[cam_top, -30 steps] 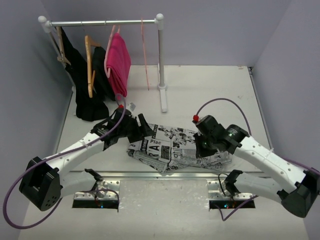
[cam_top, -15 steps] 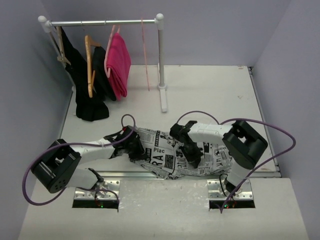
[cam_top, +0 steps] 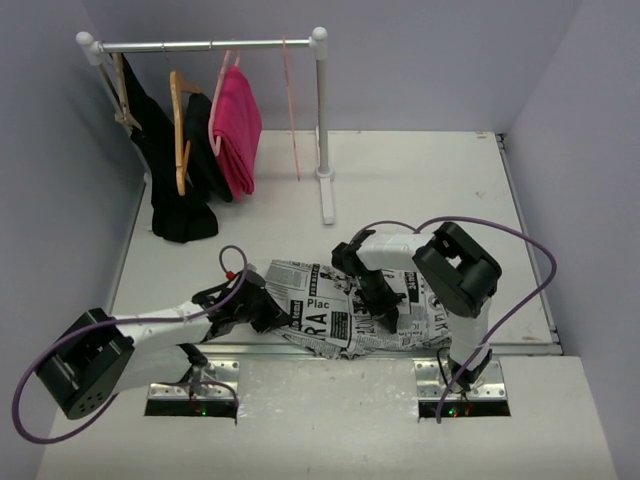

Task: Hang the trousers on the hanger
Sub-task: Fold the trousers at the center of the board.

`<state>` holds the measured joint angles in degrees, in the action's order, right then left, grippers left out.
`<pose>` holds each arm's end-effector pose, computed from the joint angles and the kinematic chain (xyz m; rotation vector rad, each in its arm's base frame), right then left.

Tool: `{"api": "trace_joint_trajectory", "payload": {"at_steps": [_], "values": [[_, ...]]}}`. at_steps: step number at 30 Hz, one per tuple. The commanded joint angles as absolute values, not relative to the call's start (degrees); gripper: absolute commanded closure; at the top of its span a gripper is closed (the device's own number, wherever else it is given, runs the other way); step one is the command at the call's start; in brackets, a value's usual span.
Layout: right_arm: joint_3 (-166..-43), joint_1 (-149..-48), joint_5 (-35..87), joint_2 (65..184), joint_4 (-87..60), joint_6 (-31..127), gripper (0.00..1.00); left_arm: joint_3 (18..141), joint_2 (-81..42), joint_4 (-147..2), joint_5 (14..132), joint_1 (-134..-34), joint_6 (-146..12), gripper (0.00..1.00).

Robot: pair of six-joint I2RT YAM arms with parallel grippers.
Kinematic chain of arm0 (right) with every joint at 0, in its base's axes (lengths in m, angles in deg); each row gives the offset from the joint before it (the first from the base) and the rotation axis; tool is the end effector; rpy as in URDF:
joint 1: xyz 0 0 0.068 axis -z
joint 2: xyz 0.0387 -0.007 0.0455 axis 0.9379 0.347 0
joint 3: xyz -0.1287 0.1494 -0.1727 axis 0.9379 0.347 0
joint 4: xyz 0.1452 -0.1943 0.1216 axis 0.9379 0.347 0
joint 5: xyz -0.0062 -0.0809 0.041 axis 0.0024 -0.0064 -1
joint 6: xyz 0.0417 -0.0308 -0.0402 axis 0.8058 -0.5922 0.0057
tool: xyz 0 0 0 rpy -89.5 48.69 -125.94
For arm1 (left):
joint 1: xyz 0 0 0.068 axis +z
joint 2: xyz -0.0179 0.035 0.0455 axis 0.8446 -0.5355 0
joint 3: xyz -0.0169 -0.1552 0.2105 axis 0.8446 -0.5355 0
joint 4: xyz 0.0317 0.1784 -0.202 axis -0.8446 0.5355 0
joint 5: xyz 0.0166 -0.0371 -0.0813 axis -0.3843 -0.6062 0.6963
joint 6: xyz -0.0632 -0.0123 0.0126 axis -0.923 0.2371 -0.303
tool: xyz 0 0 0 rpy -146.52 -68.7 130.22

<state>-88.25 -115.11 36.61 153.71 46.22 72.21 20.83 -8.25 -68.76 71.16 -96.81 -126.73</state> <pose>0.1922 0.1908 0.0721 0.3707 -2.8338 0.3960 0.1475 -0.1275 0.0815 -0.7145 2.6407 -0.8408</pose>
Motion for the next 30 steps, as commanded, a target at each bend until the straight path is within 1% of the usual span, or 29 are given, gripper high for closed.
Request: {"api": "trace_joint_trajectory", "payload": {"at_steps": [1,3,7,9,11,12,13,14,15,16,17,18,19,20,22,24,26,27,28,29,30], "values": [[-98.85,-110.78,44.80,158.52,38.41,65.81,1.00,18.77,-2.65,-55.54,63.14,-96.03,-131.94,0.97],[-103.84,-109.29,43.13,161.33,39.00,62.36,1.00,19.80,0.37,-52.14,60.67,-95.94,-133.46,0.87],[-114.71,-108.10,38.56,170.17,41.00,55.89,1.00,23.60,6.18,-47.18,54.44,-94.68,-133.03,0.61],[-118.16,-108.10,37.06,172.77,42.16,55.02,1.00,25.12,7.01,-46.11,53.11,-93.40,-131.93,0.53],[-120.25,-108.10,36.62,172.68,42.96,55.44,1.00,27.65,6.72,-45.92,53.42,-91.59,-128.37,0.43],[-120.34,-108.10,36.33,170.75,43.84,56.25,0.99,29.69,6.50,-45.54,53.05,-91.55,-125.68,0.33],[-119.88,-108.10,36.20,169.98,44.35,56.56,0.99,31.43,6.25,-45.38,52.90,-91.55,-123.79,0.30],[-118.95,-108.10,36.14,167.12,44.50,57.53,0.97,33.10,6.10,-43.67,51.64,-91.55,-122.58,0.24],[-117.02,-108.10,36.64,163.16,44.12,58.77,0.94,35.66,5.88,-40.74,49.94,-91.55,-121.22,0.20],[-114.78,-108.03,37.45,159.54,43.51,59.95,0.93,38.33,5.61,-37.93,48.21,-91.54,-119.97,0.21],[-113.43,-107.62,38.22,156.31,43.06,61.30,0.91,39.36,5.42,-36.74,45.92,-91.46,-119.74,0.27],[-112.39,-107.24,38.87,151.46,42.57,61.98,0.87,40.12,5.14,-35.91,44.89,-91.40,-119.30,0.33],[-111.05,-106.43,39.34,149.49,42.16,62.65,0.86,40.85,4.53,-35.10,43.75,-90.73,-118.63,0.38],[-110.00,-105.71,39.79,145.54,41.46,62.80,0.84,41.50,3.85,-34.58,43.01,-89.27,-117.52,0.41],[-107.73,-103.34,40.88,141.67,40.75,63.11,0.82,42.01,1.10,-35.02,42.19,-87.46,-115.57,0.52],[-104.88,-99.95,41.03,138.76,39.01,62.74,0.82,42.48,-2.55,-37.37,43.98,-85.23,-112.58,0.70],[-101.08,-96.97,40.16,138.33,37.53,62.62,0.85,43.30,-7.60,-40.03,47.79,-83.36,-110.51,0.77],[-99.21,-95.18,40.46,138.68,37.16,62.96,0.87,43.65,-9.50,-40.73,48.77,-82.92,-110.43,0.83],[-96.27,-93.06,40.67,139.02,36.47,64.25,0.90,43.99,-12.04,-41.15,49.53,-82.51,-110.91,0.92],[-93.79,-90.78,40.68,138.95,35.35,64.80,0.92,44.18,-13.57,-41.16,49.64,-82.24,-111.60,0.95],[-90.06,-89.55,39.97,138.28,32.40,65.69,0.92,44.22,-15.31,-41.00,49.02,-81.90,-112.74,0.95]]}}
